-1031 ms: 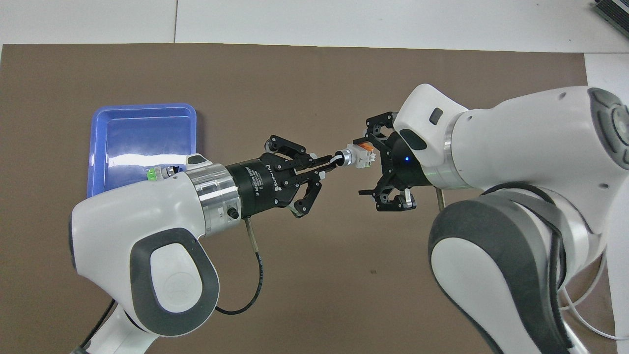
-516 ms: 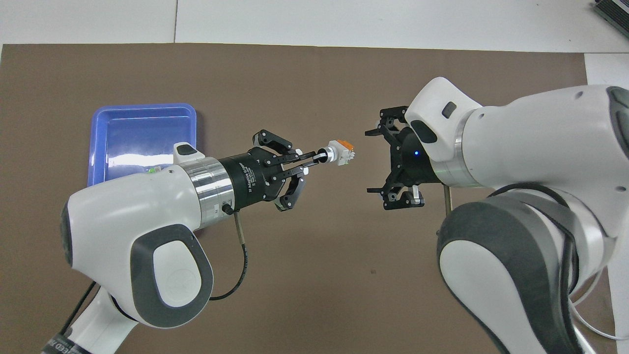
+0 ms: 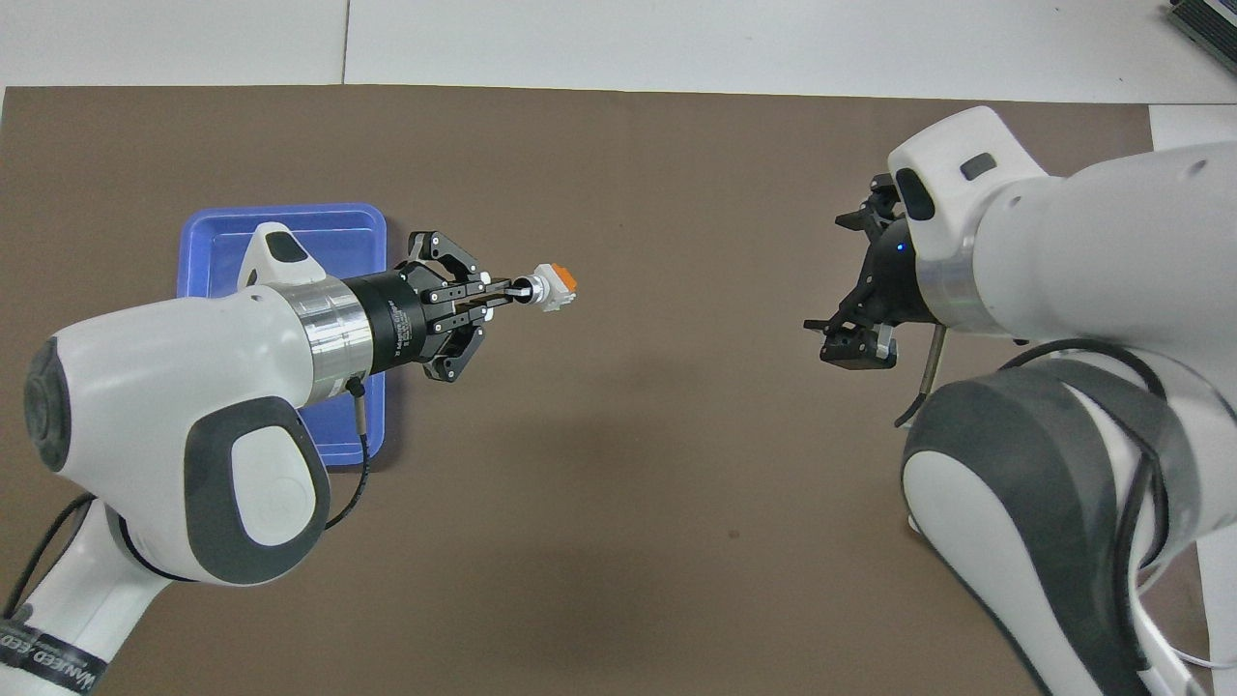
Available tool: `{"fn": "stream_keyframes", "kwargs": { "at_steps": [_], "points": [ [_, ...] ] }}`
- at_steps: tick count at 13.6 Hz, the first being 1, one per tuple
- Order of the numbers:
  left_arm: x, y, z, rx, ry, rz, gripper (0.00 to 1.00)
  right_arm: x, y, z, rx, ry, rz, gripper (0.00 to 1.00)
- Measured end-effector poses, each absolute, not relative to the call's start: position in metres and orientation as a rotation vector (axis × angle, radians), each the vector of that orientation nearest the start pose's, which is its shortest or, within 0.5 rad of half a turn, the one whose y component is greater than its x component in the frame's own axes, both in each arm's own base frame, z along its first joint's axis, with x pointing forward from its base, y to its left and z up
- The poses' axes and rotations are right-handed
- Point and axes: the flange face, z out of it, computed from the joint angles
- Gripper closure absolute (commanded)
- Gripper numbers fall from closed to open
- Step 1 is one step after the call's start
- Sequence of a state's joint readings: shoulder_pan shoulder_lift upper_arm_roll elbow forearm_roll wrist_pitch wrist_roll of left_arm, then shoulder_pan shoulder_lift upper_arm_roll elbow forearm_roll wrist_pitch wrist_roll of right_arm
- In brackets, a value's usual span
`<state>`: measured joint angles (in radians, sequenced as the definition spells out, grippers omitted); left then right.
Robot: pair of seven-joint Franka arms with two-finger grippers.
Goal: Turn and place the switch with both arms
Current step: 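Lower the switch into the blue tray while the right gripper retracts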
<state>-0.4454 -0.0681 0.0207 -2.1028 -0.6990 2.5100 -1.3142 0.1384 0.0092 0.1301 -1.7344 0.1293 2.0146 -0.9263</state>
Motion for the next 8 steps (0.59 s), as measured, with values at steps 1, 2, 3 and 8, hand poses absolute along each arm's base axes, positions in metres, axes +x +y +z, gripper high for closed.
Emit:
{"fn": "stream_keyframes", "kwargs": {
  "at_steps": [1, 2, 3, 8],
  "points": [
    [0.523, -0.215, 0.496, 1.989, 1.499, -0.117, 1.0, 0.573, 0.145, 0.584, -2.673, -1.525, -0.453, 0.0],
    [0.527, -0.199, 0.492, 2.083, 1.454, -0.084, 1.0, 0.577, 0.128, 0.584, -2.762, -1.342, -0.447, 0.0],
    [0.53, -0.182, 0.488, 2.171, 1.409, -0.055, 1.0, 0.581, 0.113, 0.584, -2.838, -1.143, -0.44, 0.0],
    [0.53, -0.108, 0.468, 2.567, 1.101, 0.059, 1.0, 0.587, 0.077, 0.583, -3.027, -0.223, -0.405, 0.0]
  ]
}}
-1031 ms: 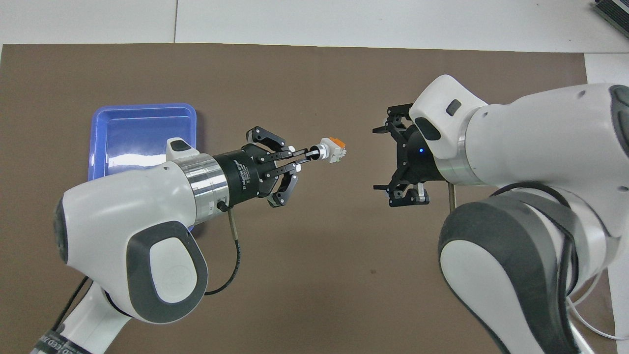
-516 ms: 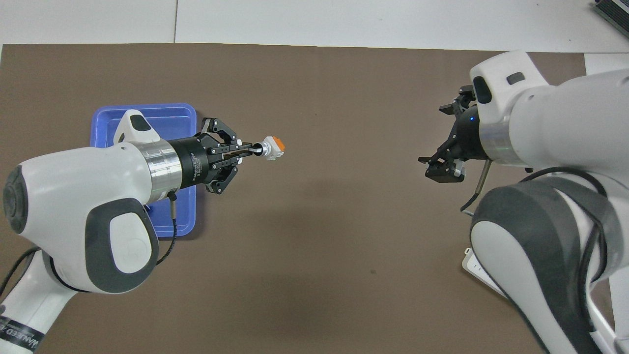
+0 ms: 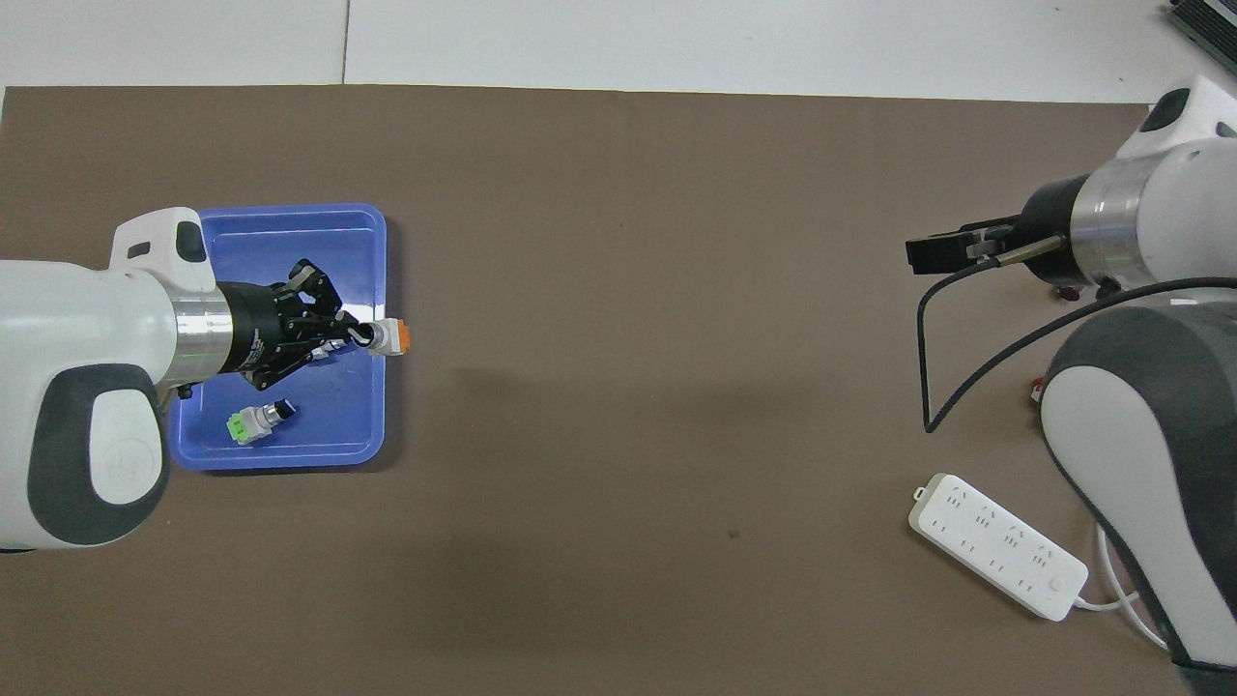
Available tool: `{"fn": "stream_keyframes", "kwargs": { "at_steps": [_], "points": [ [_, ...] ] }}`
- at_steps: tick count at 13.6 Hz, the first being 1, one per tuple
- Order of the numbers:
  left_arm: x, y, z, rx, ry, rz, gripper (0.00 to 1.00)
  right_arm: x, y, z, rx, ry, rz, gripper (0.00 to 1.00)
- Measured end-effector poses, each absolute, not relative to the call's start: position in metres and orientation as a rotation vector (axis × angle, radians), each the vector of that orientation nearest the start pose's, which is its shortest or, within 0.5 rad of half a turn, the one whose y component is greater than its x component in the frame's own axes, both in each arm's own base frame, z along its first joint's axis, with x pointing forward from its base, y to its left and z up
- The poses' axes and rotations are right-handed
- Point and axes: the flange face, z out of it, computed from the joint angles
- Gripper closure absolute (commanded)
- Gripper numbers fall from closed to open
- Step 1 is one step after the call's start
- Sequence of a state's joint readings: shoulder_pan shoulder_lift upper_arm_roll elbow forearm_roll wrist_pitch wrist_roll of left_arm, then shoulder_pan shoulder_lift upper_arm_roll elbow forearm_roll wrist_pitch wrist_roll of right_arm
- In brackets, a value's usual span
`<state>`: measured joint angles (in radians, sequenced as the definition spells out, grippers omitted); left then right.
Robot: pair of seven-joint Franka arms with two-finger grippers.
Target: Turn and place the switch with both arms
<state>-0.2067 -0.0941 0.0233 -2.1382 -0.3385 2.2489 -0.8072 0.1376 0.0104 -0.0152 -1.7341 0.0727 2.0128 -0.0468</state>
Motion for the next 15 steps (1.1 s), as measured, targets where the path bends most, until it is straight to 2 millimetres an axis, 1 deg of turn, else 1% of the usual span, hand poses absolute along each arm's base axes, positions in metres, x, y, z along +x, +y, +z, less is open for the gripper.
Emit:
{"fn": "stream_keyframes", "kwargs": {
  "at_steps": [1, 3, 5, 7, 8, 10, 12, 13, 15],
  "points": [
    [0.527, -0.093, 0.462, -3.213, -1.242, -0.089, 1.0, 0.587, 0.071, 0.584, -3.06, -0.117, -0.412, 0.0],
    [0.525, -0.065, 0.453, -3.205, -1.001, -0.123, 1.0, 0.587, 0.06, 0.591, -3.108, -0.009, -0.41, 0.0],
    [0.523, -0.039, 0.445, -3.197, -0.789, -0.138, 1.0, 0.585, 0.044, 0.606, -3.123, 0.06, -0.38, 0.0],
    [0.522, -0.014, 0.44, -3.197, -0.625, -0.149, 1.0, 0.583, 0.026, 0.621, -3.131, 0.114, -0.349, 0.0],
    [0.522, -0.004, 0.44, -3.2, -0.572, -0.153, 0.82, 0.581, 0.018, 0.626, -3.135, 0.138, -0.322, 0.0],
    [0.522, 0.005, 0.44, -3.199, -0.522, -0.159, 0.55, 0.578, 0.008, 0.635, -3.143, 0.168, -0.264, 0.0],
    [0.522, 0.006, 0.441, -3.171, -0.462, -0.165, 0.44, 0.575, 0.01, 0.641, -3.146, 0.187, -0.211, 0.0],
    [0.523, 0.006, 0.445, -3.147, -0.423, -0.153, 0.43, 0.572, 0.012, 0.641, -3.147, 0.204, -0.181, 0.0],
    [0.526, 0.004, 0.462, -3.118, -0.374, -0.094, 0.41, 0.571, 0.016, 0.638, -3.149, 0.214, -0.149, 0.0]
  ]
}}
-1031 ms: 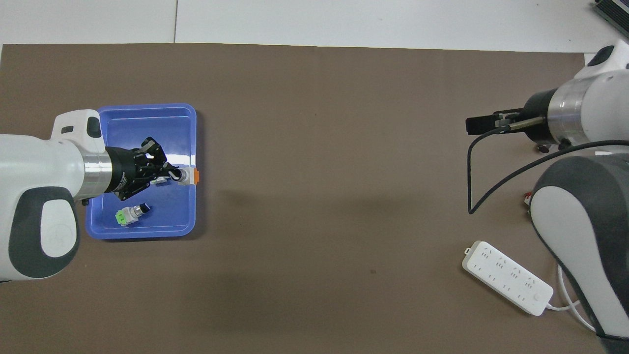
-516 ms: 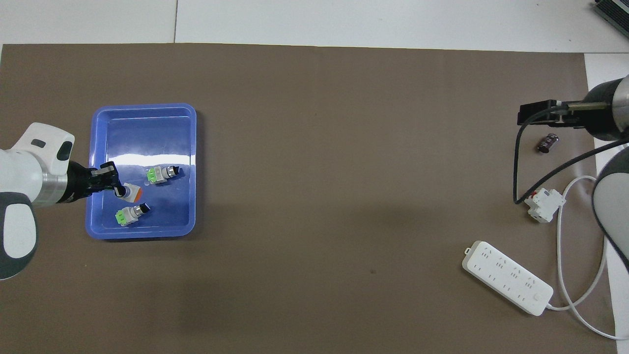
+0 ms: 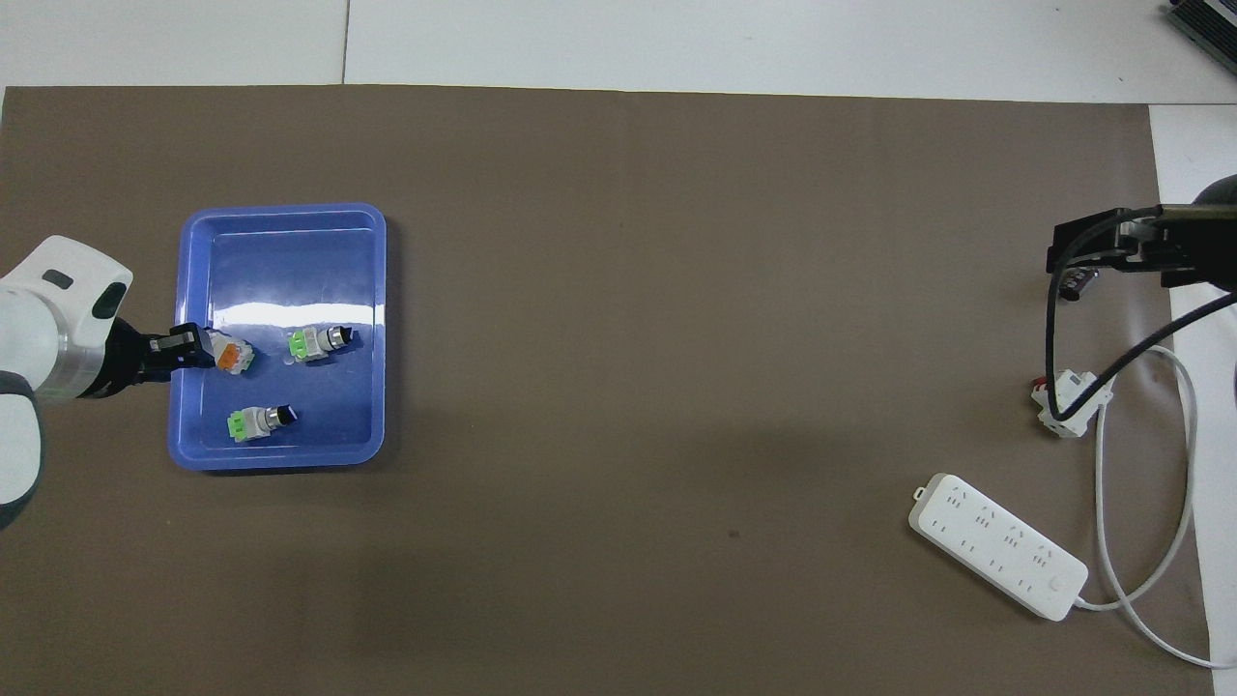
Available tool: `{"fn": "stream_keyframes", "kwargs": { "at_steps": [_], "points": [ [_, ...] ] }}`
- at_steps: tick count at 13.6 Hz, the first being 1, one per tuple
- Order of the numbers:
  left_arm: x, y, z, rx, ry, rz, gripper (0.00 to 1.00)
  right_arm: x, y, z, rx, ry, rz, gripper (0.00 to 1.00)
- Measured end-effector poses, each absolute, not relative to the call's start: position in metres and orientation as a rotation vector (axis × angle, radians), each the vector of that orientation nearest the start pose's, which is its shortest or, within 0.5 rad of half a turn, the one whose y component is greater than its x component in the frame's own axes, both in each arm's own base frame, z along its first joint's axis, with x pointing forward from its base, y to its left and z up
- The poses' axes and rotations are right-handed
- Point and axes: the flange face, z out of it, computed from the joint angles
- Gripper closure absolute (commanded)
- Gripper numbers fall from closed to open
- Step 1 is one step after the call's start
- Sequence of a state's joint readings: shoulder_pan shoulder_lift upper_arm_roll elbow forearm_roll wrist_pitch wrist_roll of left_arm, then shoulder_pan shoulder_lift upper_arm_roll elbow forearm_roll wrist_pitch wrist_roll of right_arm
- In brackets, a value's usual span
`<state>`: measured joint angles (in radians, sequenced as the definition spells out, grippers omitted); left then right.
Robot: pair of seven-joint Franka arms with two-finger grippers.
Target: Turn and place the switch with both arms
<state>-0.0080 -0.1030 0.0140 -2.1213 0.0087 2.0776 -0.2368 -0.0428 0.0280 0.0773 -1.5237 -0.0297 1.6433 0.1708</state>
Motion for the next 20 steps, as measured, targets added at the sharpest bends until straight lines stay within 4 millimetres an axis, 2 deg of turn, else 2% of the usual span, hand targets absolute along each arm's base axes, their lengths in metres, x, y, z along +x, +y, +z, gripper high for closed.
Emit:
{"fn": "stream_keyframes", "kwargs": {
  "at_steps": [3, 5, 7, 9, 11, 14, 17, 20],
  "points": [
    [0.533, -0.006, 0.505, -3.087, -0.307, -0.005, 0.42, 0.565, 0.029, 0.635, -3.156, 0.193, -0.084, 0.0],
    [0.535, -0.021, 0.532, -3.04, -0.215, 0.053, 0.42, 0.56, 0.036, 0.637, -3.157, 0.203, -0.068, 0.0],
    [0.535, -0.035, 0.558, -3.033, -0.093, 0.082, 0.41, 0.554, 0.031, 0.636, -3.16, 0.22, -0.029, 0.0],
    [0.533, -0.036, 0.588, -3.036, 0.002, 0.079, 0.25, 0.55, 0.023, 0.631, -3.15, 0.244, -0.006, 0.0],
    [0.531, -0.037, 0.608, -3.056, 0.041, 0.062, 0.18, 0.549, 0.023, 0.629, -3.144, 0.246, 0.004, 0.0],
    [0.53, -0.044, 0.619, -3.144, 0.041, 0.038, 0.01, 0.549, 0.025, 0.629, -3.144, 0.223, 0.003, 0.0],
    [0.531, -0.047, 0.625, -3.165, 0.046, 0.02, 0.01, 0.549, 0.026, 0.629, -3.15, 0.108, 0.004, 0.0],
    [0.531, -0.047, 0.627, -3.169, 0.045, 0.012, 0.01, 0.549, 0.027, 0.629, -3.151, 0.094, 0.005, 0.0]
  ]
}}
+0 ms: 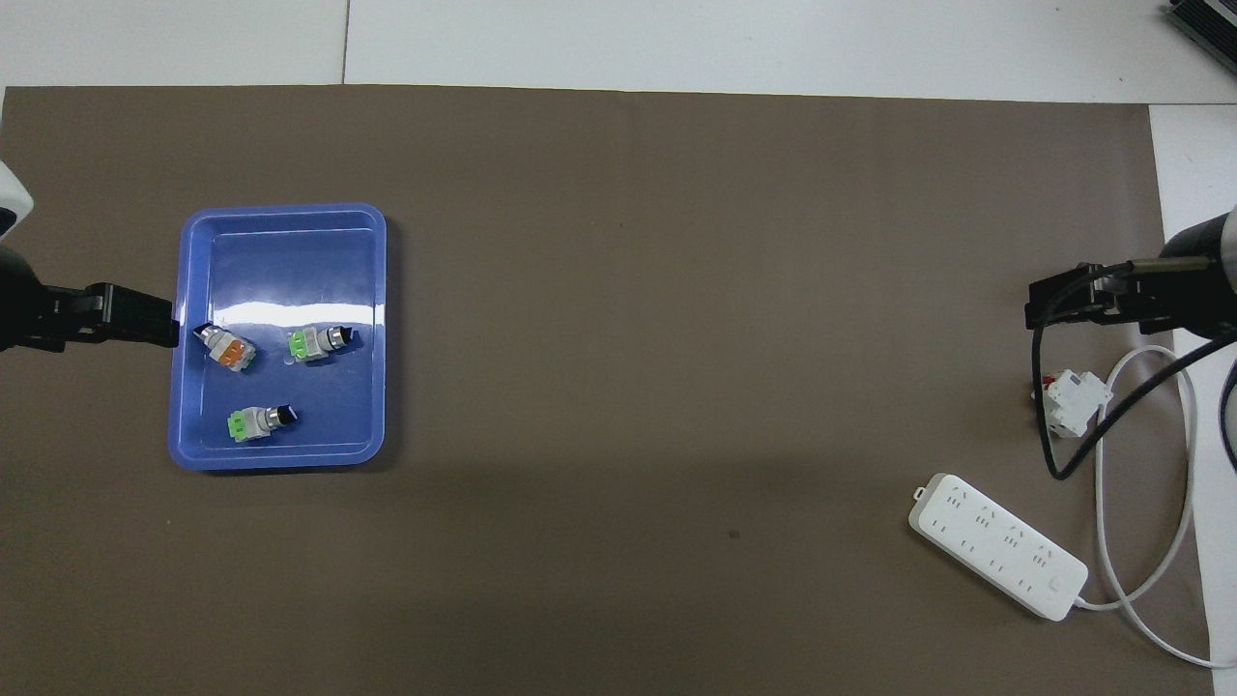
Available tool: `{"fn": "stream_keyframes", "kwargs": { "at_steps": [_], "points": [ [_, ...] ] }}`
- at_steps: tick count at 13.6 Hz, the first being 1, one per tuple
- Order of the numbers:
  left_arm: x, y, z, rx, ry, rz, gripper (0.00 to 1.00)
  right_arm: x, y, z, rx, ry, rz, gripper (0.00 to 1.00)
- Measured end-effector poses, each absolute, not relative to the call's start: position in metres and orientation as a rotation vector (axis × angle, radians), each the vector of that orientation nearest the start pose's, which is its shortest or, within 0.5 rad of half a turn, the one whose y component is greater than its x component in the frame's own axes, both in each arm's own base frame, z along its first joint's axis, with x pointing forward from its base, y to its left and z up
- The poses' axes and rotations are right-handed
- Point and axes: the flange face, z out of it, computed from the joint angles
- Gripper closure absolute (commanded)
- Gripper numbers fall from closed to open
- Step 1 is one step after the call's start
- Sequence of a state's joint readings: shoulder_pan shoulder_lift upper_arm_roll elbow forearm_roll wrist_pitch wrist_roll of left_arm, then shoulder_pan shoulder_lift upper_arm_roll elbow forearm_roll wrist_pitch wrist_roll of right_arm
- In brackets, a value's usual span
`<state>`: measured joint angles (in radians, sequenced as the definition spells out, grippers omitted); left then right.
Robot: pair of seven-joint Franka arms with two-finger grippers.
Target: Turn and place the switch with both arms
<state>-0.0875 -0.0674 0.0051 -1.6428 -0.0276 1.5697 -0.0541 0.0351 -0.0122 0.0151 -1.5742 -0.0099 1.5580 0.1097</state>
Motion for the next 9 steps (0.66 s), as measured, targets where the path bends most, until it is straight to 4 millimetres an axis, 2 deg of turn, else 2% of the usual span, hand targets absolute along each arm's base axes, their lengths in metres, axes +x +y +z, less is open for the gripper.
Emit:
{"fn": "stream_keyframes", "kwargs": {
  "at_steps": [9],
  "points": [
    [0.5313, -0.045, 0.6273, -3.154, 0.195, 0.005, 0.01, 0.5498, 0.0349, 0.6298, -3.15, 0.07, -0.017, 0.0]
  ]
}}
